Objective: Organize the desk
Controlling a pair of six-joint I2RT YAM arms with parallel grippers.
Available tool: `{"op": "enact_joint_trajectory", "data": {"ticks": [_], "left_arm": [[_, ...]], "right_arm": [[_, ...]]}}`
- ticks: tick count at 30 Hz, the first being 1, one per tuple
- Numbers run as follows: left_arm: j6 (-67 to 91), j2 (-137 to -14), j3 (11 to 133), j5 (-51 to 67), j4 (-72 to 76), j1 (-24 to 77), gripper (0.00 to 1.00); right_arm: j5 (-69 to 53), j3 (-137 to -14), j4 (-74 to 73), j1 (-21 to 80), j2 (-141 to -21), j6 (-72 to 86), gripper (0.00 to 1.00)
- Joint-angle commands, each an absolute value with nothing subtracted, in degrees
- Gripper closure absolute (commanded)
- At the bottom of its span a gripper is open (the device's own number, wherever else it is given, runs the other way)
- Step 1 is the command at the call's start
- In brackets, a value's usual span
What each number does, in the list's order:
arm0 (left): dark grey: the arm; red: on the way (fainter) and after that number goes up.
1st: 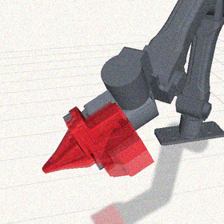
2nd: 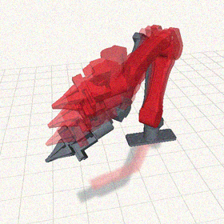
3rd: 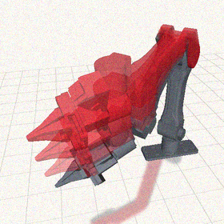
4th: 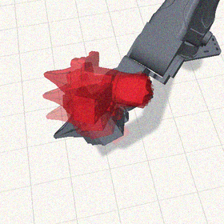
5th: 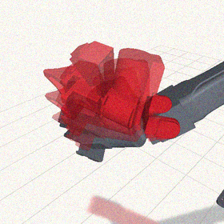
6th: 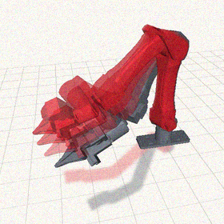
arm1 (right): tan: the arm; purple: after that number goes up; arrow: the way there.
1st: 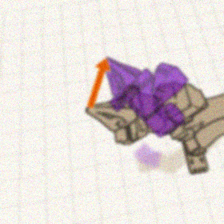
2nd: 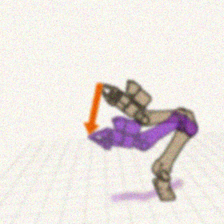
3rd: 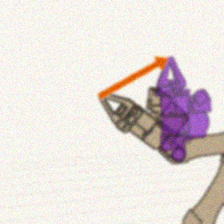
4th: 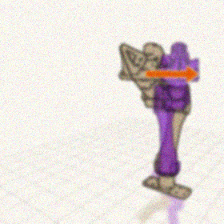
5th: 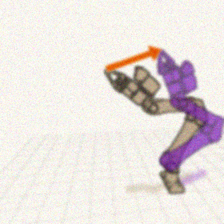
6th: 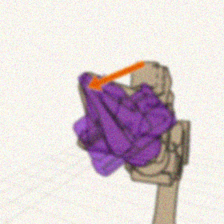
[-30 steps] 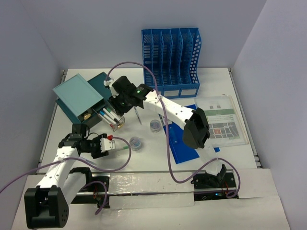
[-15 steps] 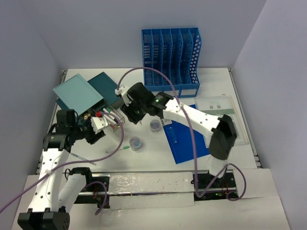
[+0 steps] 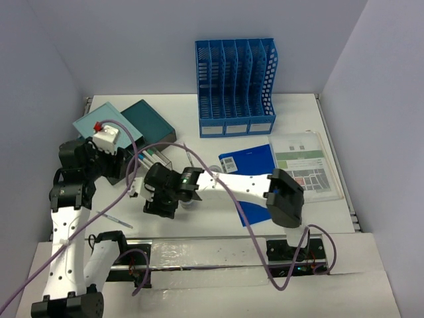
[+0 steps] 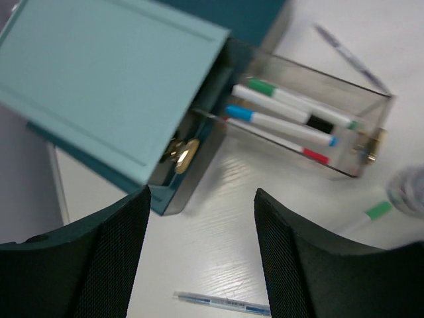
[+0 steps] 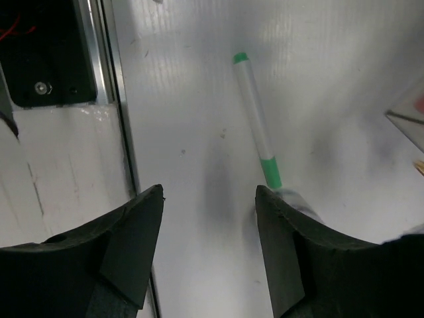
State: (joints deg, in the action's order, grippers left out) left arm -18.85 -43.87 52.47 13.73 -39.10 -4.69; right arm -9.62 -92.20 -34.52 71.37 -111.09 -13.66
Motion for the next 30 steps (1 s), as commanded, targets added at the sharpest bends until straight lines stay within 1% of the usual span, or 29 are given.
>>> {"op": "enact_joint_trajectory", "data": {"ticks": [1, 5, 8, 15, 18, 20, 22, 24, 28, 29, 30], "left_arm": [[-13.62, -44.38, 53.68, 9.76, -35.4, -8.24, 0.29], [-13.54, -44.38, 53.4, 11.27, -35.11, -10.78, 0.29], [-13.89, -44.48, 53.44, 12.3, -35.43, -11.52, 0.29], [-13.88, -45.08, 53.61, 12.56, -35.24, -12.55, 0.3], [-14.15, -45.44, 53.79, 13.18, -35.33, -13.27, 0.3], [-14.66, -46.06, 54.55, 13.63, -36.28, -13.27, 0.3], [-15.21, -46.98, 55.58, 14.52, -37.55, -13.35, 0.32], [-15.3, -48.24, 56.61, 14.86, -38.15, -13.27, 0.33], [-15.63, -47.67, 56.16, 15.21, -38.04, -13.31, 0.34], [-15.73, -47.18, 55.8, 15.15, -37.86, -13.36, 0.34], [-15.73, -47.09, 55.51, 14.9, -37.75, -13.36, 0.34]], "right_arm": [[-7.16, -98.25, -35.13, 71.79, -115.09, -13.25, 0.29], [-4.4, -103.56, -37.95, 71.68, -121.22, -12.83, 0.25], [-4.47, -106.01, -38.4, 71.64, -124.07, -12.63, 0.25], [-4.23, -104.33, -35.26, 71.63, -126.91, -10.73, 0.25], [-0.47, -104.68, -35.24, 71.63, -127.88, -10.37, 0.25], [-0.34, -105.21, -35.52, 71.6, -128.76, -10.74, 0.25], [-0.72, -106.14, -37.15, 71.55, -129.86, -11.17, 0.27], [-1.07, -106.4, -38.33, 71.56, -130.86, -11.24, 0.3], [-2.16, -101.99, -38.39, 71.75, -130.75, -11.2, 0.34], [-2.42, -100.3, -38.52, 71.78, -130.67, -10.91, 0.36], [-2.61, -99.57, -38.54, 71.72, -130.58, -10.62, 0.4]]}}
